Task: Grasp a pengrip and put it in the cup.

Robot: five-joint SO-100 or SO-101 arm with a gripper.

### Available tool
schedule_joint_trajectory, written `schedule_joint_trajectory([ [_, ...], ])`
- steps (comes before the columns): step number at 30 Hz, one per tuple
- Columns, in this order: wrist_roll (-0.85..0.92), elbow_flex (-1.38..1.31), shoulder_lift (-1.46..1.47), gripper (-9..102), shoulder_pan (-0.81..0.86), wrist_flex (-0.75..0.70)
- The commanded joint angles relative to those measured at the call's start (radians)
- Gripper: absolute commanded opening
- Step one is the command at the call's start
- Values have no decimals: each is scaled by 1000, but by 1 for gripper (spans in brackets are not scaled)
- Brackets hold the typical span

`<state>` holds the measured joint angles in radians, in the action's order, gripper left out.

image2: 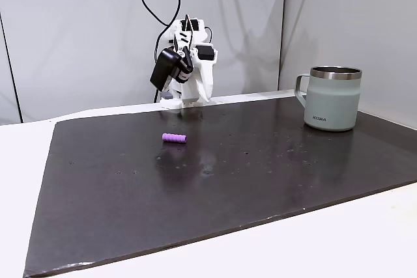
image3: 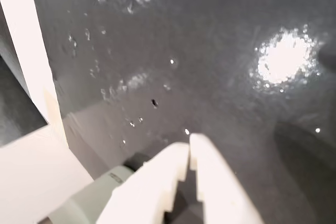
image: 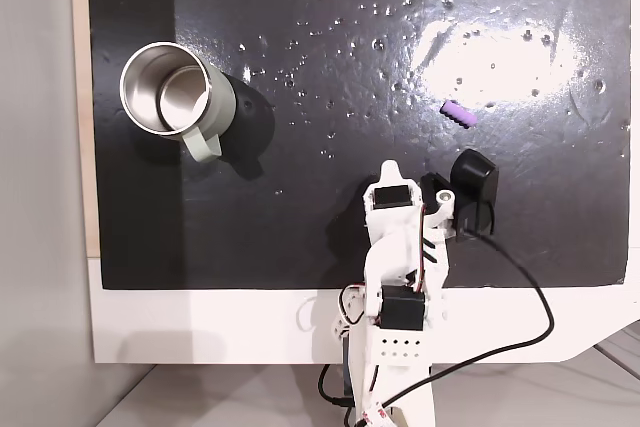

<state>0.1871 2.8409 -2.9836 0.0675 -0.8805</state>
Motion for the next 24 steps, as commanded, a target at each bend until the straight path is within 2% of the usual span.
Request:
schedule_joint_trajectory([
  [1, -87, -245, 302, 0, 21, 44],
  [5, -158, -428, 566, 0, 48, 44],
  [12, -242, -632, 845, 0, 78, 51],
  [24, -357, -937, 1232, 1, 112, -94],
])
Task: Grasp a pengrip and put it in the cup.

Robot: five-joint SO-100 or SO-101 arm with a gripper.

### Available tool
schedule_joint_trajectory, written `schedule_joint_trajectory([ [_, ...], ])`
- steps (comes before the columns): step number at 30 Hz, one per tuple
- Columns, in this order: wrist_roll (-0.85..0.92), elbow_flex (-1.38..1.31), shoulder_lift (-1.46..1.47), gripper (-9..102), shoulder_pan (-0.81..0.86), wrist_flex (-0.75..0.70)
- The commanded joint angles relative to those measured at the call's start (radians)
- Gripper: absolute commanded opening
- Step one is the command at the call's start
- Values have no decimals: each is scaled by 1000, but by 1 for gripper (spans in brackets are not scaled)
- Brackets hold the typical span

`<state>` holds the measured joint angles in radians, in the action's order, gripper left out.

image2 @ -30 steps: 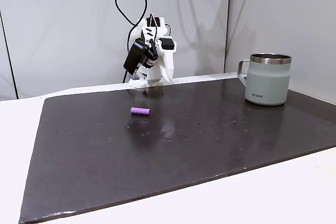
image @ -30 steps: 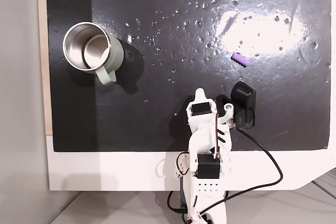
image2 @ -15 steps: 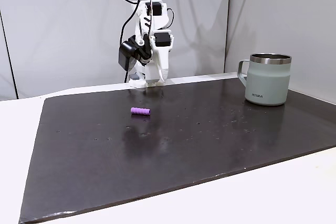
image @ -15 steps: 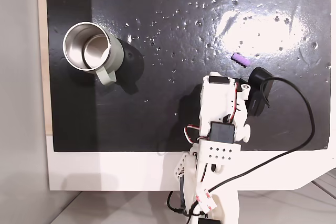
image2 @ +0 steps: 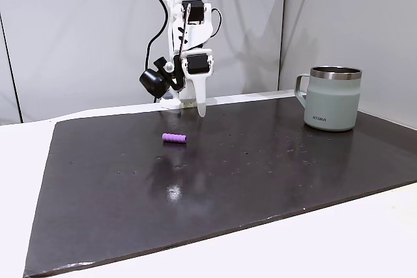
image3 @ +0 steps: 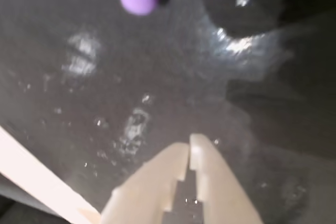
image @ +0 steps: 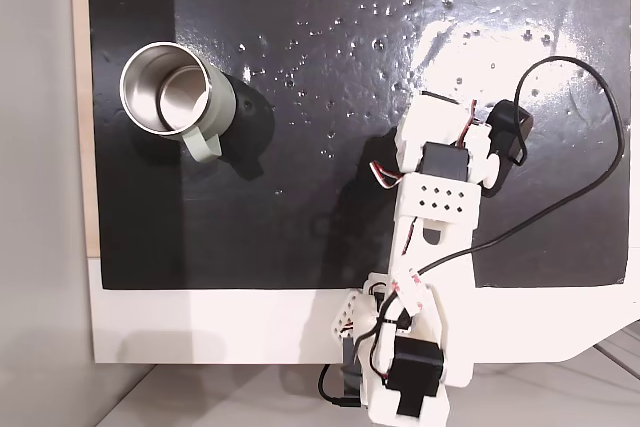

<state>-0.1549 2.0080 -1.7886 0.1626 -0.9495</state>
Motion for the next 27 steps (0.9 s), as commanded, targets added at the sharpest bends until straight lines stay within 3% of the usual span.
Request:
schedule_joint_trajectory([
  [1, -15, -117, 55, 1, 21, -25],
  [7, -9, -204, 144, 11, 74, -51],
  [14, 2, -436, 301, 23, 140, -193],
  [27, 64, -500, 422, 24, 195, -250],
])
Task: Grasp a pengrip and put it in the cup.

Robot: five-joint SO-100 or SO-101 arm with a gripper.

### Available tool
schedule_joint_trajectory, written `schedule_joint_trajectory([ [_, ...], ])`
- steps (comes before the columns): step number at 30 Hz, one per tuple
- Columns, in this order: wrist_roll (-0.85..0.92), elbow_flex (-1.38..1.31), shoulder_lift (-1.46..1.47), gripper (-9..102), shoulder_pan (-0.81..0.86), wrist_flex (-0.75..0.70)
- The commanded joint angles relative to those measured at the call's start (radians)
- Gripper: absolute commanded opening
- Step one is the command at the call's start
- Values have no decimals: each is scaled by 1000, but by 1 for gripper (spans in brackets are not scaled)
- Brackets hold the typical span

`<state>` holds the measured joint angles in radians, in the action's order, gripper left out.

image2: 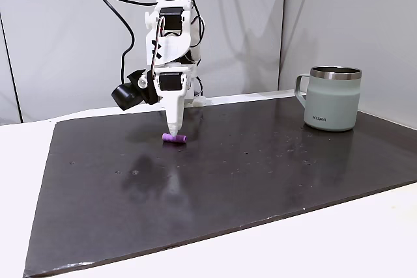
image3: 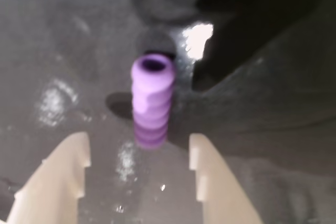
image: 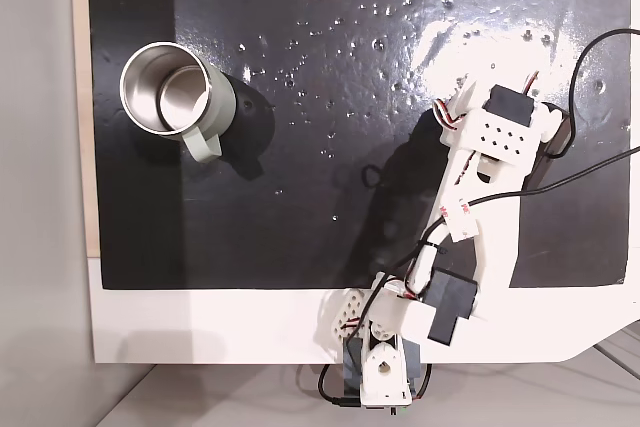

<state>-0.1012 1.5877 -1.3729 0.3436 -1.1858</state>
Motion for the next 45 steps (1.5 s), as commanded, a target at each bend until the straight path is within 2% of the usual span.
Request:
schedule_joint_trajectory([
  [1, 14, -86, 21, 24, 12, -15],
  [6, 20, -86, 72, 20, 8, -26],
  [9, 25, -86, 86, 7, 8, -32],
  [12, 49, -78, 97, 0, 3, -35],
  [16, 23, -75, 77, 0, -9, -64],
  [20, -15, -48, -64, 0, -72, -118],
  [29, -57, -46, -380, 0, -334, -179],
  [37, -133, -262, -362, 0, -689, -204],
  [45, -147, -534, -235, 0, -905, -206],
])
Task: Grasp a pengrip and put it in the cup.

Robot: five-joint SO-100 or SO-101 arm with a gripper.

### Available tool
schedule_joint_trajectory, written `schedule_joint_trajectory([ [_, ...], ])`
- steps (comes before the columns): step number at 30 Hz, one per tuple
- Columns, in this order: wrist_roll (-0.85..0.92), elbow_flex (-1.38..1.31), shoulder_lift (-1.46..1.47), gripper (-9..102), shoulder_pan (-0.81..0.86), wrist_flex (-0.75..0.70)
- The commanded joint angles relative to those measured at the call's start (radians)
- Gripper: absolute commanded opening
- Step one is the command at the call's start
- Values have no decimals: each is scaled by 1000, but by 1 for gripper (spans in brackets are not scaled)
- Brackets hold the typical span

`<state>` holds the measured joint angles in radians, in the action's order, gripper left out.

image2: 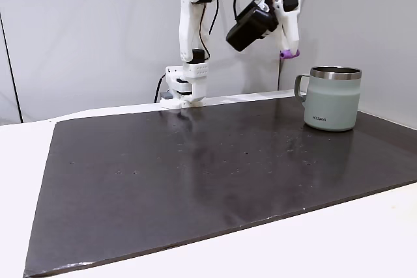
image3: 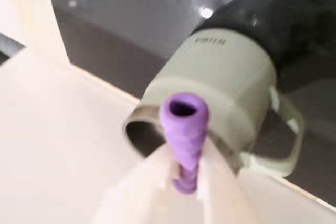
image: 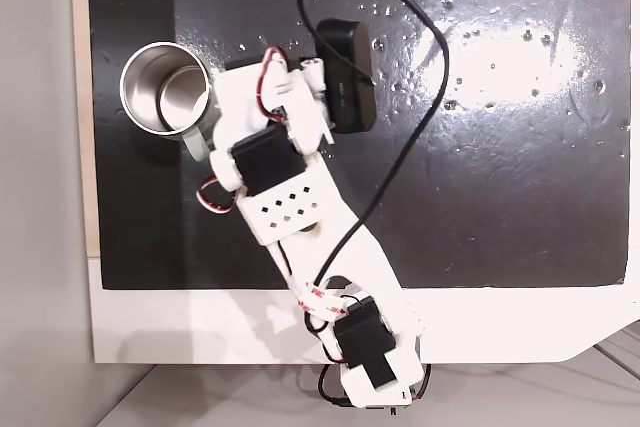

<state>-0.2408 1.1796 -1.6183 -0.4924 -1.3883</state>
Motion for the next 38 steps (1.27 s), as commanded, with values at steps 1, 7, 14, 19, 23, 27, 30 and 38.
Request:
schedule_joint_trajectory([
  [1, -5, -152, 28, 0, -91, -3],
  [7, -5, -302, 155, 0, -186, -2],
  [14, 2, -393, 258, 0, -236, 12],
  [19, 9, -393, 267, 9, -235, 12],
  [23, 28, -393, 265, 26, -233, 8],
  [27, 28, -393, 258, 27, -229, 5],
  [30, 28, -393, 256, 27, -227, 2],
  [38, 28, -393, 249, 26, -219, -5],
])
